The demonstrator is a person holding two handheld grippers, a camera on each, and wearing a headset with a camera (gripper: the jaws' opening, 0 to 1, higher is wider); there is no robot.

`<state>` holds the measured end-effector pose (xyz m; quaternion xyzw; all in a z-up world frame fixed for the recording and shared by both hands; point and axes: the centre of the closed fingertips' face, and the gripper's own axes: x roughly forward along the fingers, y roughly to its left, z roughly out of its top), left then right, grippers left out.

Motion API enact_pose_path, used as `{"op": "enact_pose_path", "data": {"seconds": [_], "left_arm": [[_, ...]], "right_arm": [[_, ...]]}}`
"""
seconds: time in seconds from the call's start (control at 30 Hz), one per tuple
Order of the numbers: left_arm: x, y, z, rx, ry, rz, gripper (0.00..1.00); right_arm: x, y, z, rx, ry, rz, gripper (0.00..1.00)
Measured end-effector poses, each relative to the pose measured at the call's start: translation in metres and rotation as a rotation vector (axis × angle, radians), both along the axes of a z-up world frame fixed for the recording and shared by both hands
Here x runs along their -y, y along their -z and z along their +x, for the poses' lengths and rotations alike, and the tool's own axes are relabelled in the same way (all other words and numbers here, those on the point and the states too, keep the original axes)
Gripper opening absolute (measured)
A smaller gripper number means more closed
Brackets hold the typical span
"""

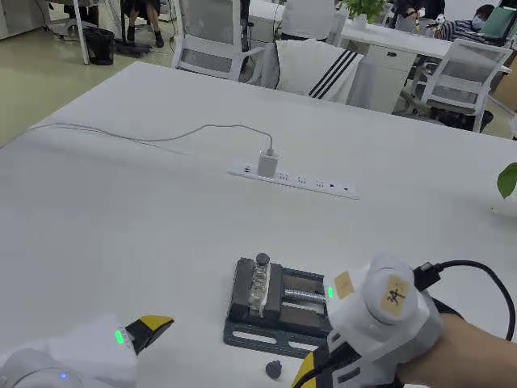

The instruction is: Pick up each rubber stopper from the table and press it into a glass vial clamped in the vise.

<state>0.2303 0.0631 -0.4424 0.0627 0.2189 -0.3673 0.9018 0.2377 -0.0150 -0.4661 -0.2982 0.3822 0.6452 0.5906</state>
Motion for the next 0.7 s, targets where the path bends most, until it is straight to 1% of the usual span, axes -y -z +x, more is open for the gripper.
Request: {"op": "enact_pose_path", "data": {"seconds": [0.03, 0.07, 0.13, 0.17, 0.2, 0.3, 0.4, 0.43, 0.47, 0.5, 0.53, 0.57, 0.6, 0.63, 0.67, 0.7], "left_arm": [[0.000, -0.001, 0.000, 0.003, 0.000, -0.002, 0.92], [0.000, -0.001, 0.001, 0.005, 0.001, 0.000, 0.92], [0.001, -0.002, 0.001, 0.011, 0.004, 0.002, 0.91], [0.002, -0.003, 0.002, 0.015, 0.005, 0.000, 0.90], [0.002, -0.004, 0.002, 0.018, 0.007, 0.000, 0.89], [0.003, -0.007, 0.003, 0.031, 0.008, 0.001, 0.86], [0.005, -0.011, 0.004, 0.048, 0.012, -0.001, 0.82], [0.005, -0.014, 0.005, 0.060, 0.013, 0.000, 0.80], [0.006, -0.015, 0.005, 0.065, 0.013, -0.002, 0.78], [0.007, -0.018, 0.006, 0.073, 0.014, -0.005, 0.75], [0.007, -0.019, 0.007, 0.079, 0.015, -0.006, 0.73], [0.008, -0.022, 0.008, 0.089, 0.015, -0.007, 0.72], [0.008, -0.024, 0.009, 0.100, 0.016, -0.004, 0.70], [0.009, -0.027, 0.010, 0.109, 0.017, -0.005, 0.68], [0.010, -0.031, 0.011, 0.121, 0.018, -0.008, 0.66], [0.011, -0.034, 0.012, 0.131, 0.019, -0.011, 0.64]], "right_arm": [[-0.001, -0.002, 0.001, -0.013, 0.019, 0.018, 0.00], [-0.005, -0.007, 0.004, -0.025, 0.056, 0.053, 0.00], [-0.007, -0.012, 0.004, -0.056, 0.095, 0.085, 0.00], [-0.009, -0.016, 0.006, -0.069, 0.124, 0.114, 0.00], [-0.010, -0.019, 0.007, -0.078, 0.140, 0.128, 0.00], [-0.015, -0.029, 0.010, -0.110, 0.205, 0.192, 0.00], [-0.020, -0.040, 0.012, -0.162, 0.274, 0.265, 0.00], [-0.022, -0.046, 0.012, -0.195, 0.303, 0.301, 0.00], [-0.024, -0.049, 0.013, -0.211, 0.325, 0.324, 0.00], [-0.026, -0.055, 0.015, -0.241, 0.365, 0.360, 0.00], [-0.027, -0.059, 0.014, -0.268, 0.385, 0.382, 0.00], [-0.029, -0.064, 0.016, -0.299, 0.421, 0.417, 0.00], [-0.030, -0.068, 0.017, -0.319, 0.447, 0.441, 0.00], [-0.032, -0.072, 0.016, -0.352, 0.462, 0.463, 0.00], [-0.033, -0.077, 0.016, -0.388, 0.491, 0.500, 0.00], [-0.034, -0.081, 0.016, -0.416, 0.512, 0.520, 0.00]]}}
